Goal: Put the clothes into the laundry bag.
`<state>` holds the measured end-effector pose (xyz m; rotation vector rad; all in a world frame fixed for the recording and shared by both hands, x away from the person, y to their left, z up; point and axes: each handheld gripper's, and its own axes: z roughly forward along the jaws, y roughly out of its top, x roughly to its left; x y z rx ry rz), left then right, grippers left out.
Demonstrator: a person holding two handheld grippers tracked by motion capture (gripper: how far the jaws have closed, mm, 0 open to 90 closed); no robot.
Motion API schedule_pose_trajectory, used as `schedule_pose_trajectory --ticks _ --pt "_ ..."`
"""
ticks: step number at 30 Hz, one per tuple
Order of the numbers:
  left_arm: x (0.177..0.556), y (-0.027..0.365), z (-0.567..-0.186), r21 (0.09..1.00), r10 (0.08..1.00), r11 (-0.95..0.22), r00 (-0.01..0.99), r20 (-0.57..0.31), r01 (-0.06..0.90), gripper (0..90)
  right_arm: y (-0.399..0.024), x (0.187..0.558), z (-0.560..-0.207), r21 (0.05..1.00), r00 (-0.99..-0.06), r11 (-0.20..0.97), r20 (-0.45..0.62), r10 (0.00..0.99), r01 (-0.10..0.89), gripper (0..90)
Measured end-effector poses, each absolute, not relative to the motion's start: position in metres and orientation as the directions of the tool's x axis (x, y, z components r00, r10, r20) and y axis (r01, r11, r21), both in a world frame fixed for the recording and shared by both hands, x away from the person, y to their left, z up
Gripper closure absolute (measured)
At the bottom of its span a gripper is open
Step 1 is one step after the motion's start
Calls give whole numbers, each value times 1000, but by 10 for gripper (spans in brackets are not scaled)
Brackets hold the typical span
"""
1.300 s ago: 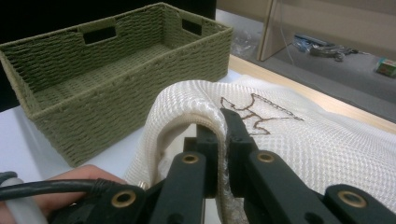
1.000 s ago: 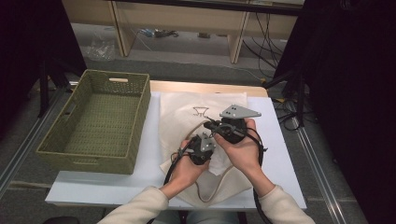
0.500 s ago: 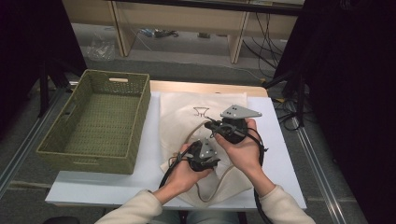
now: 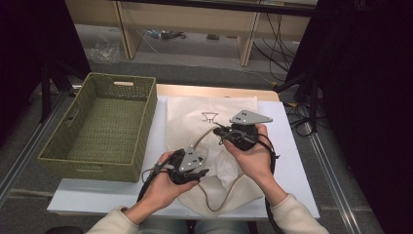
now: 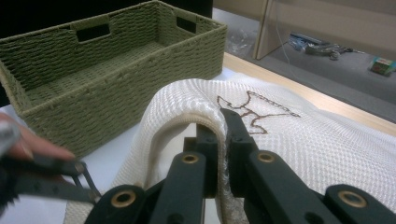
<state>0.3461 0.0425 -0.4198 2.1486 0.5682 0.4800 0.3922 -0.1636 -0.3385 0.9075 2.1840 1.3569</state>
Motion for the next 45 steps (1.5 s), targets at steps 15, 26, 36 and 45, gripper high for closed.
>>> schedule_pose_trajectory --ticks 15,26,36,45 --pt "351 71 -441 726 642 -595 747 171 345 417 -163 391 -338 896 -699 313 -4 715 315 879" --pt "361 62 -460 629 601 -666 788 135 400 596 -162 390 -339 890 -695 312 7 719 332 880" --pt "350 67 -447 668 573 -659 806 147 346 840 -164 390 -338 889 -703 324 -3 711 323 877" --pt "321 95 -436 727 609 -599 781 140 336 832 -164 388 -341 880 -709 349 -19 705 323 871"
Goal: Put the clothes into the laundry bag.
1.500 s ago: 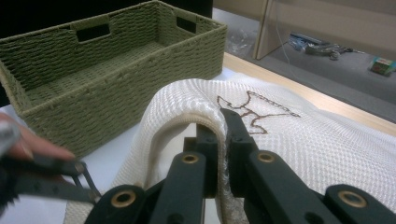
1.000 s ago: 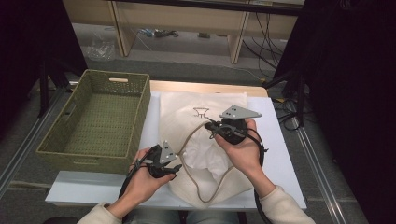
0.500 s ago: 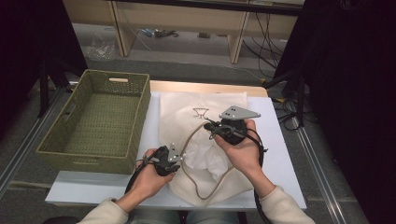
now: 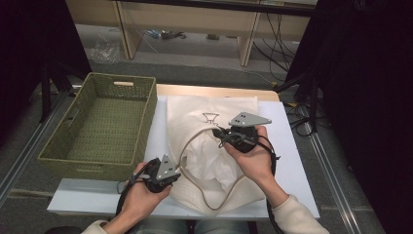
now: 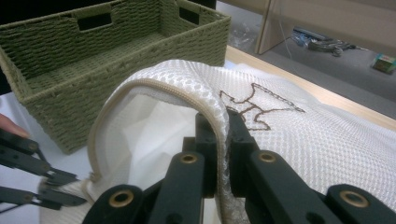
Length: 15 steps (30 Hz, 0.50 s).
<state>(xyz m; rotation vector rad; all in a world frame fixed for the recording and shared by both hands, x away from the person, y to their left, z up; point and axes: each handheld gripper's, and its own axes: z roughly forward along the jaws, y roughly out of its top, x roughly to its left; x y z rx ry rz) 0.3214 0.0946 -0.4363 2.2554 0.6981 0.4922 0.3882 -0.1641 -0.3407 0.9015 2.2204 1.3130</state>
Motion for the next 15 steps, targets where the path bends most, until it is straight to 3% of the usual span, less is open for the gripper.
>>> schedule_pose_trajectory --ticks 10,15 --pt "309 113 -443 735 631 -576 767 121 358 800 -162 376 -354 831 -767 458 -62 639 315 838" --pt "306 122 -442 755 639 -551 762 108 355 721 -165 371 -367 805 -800 506 -66 596 310 706"
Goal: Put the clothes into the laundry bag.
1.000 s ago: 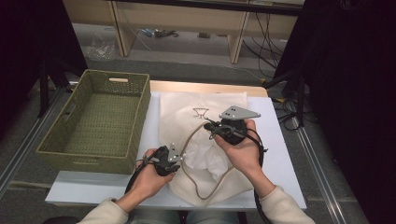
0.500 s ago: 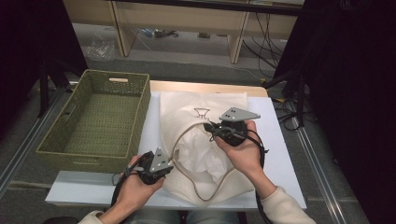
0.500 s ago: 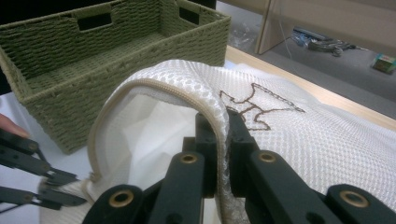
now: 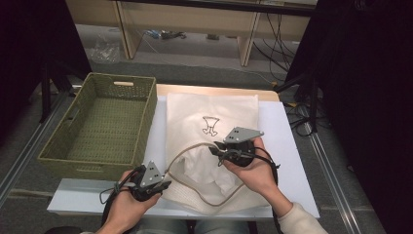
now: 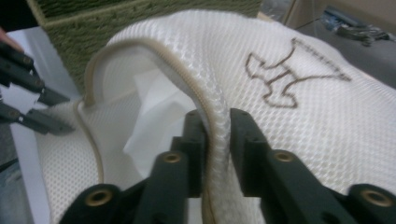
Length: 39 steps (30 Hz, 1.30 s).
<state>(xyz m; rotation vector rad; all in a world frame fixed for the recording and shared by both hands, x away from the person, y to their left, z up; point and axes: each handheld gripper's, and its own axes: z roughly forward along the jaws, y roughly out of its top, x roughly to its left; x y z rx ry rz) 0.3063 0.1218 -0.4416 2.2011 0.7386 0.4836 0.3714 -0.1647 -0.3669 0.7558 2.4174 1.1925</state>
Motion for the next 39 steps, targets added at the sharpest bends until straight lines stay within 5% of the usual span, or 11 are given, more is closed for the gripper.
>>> schedule_pose_trajectory --ticks 7,14,25,39 --pt "304 128 -436 802 655 -487 752 76 344 433 -166 366 -369 815 -835 511 -62 547 274 449" --pt "304 134 -429 843 645 -454 759 88 288 284 -178 361 -364 845 -850 483 -69 523 229 257" --pt "308 144 -416 909 691 -339 720 66 241 257 -226 357 -372 901 -797 343 6 605 267 226" --pt "301 159 -423 919 715 -339 690 112 202 272 -253 354 -394 926 -663 251 0 749 283 210"
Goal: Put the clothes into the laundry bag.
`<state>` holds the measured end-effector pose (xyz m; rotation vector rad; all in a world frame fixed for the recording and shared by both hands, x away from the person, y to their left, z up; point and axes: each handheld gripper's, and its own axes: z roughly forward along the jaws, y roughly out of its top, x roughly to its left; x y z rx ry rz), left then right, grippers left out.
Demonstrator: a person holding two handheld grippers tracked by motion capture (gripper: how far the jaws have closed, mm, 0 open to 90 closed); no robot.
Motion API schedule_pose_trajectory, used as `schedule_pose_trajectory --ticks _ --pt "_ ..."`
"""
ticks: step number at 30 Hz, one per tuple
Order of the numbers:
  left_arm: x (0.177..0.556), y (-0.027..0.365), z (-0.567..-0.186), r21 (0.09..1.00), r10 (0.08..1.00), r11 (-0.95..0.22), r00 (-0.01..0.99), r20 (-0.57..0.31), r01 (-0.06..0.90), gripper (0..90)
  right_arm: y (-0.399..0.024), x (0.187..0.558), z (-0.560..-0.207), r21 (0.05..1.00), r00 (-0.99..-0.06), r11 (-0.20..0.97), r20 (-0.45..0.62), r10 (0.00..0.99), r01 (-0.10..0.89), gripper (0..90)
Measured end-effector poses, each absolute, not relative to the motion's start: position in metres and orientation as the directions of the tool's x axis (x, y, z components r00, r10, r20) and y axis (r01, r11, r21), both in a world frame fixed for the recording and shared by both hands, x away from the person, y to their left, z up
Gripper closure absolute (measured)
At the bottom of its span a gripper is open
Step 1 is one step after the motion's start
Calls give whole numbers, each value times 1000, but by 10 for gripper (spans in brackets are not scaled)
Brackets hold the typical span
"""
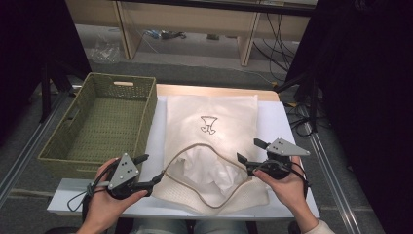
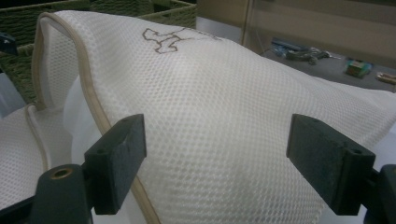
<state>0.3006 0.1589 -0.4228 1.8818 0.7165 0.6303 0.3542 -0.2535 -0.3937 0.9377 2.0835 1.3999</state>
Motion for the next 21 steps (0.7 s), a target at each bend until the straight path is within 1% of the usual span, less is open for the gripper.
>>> schedule_pose_trajectory --ticks 2,3,5,6,7,8,9,10,11,13,14,15,16,21 --pt "300 160 -424 918 719 -348 683 129 193 282 -257 351 -398 924 -646 260 -19 763 279 214" --pt "301 160 -425 918 720 -346 682 128 193 285 -257 349 -401 929 -633 237 -4 774 283 221" --pt "301 159 -426 917 715 -350 687 130 190 285 -260 344 -403 935 -617 228 -14 787 270 220" --pt "300 158 -427 917 716 -348 686 127 193 285 -260 341 -404 935 -608 218 -2 794 280 220" --pt "301 157 -428 915 712 -355 690 132 192 282 -260 340 -404 935 -617 210 11 787 285 220" --pt "302 156 -428 915 707 -362 693 145 178 277 -261 339 -405 938 -609 221 -13 793 267 220" --pt "302 155 -430 912 709 -357 695 125 200 277 -261 338 -406 940 -604 211 -5 797 270 220" --pt "302 155 -431 910 708 -361 695 125 205 276 -261 337 -407 942 -601 200 1 799 269 220" --pt "304 155 -432 909 703 -369 698 136 195 274 -263 337 -407 938 -603 223 -18 798 267 220" --pt "305 155 -433 909 701 -368 701 131 198 274 -264 335 -409 931 -599 221 -4 801 290 220" --pt "306 155 -433 907 697 -373 705 134 197 274 -265 336 -410 937 -596 227 -25 802 266 221" --pt "305 154 -434 907 709 -357 697 107 224 273 -264 334 -410 935 -596 215 -6 803 280 223" --pt "307 154 -434 908 701 -367 702 129 200 272 -265 335 -410 938 -600 225 -22 800 265 224" --pt "309 154 -435 904 696 -375 707 128 206 278 -264 332 -411 929 -594 237 -23 804 285 225"
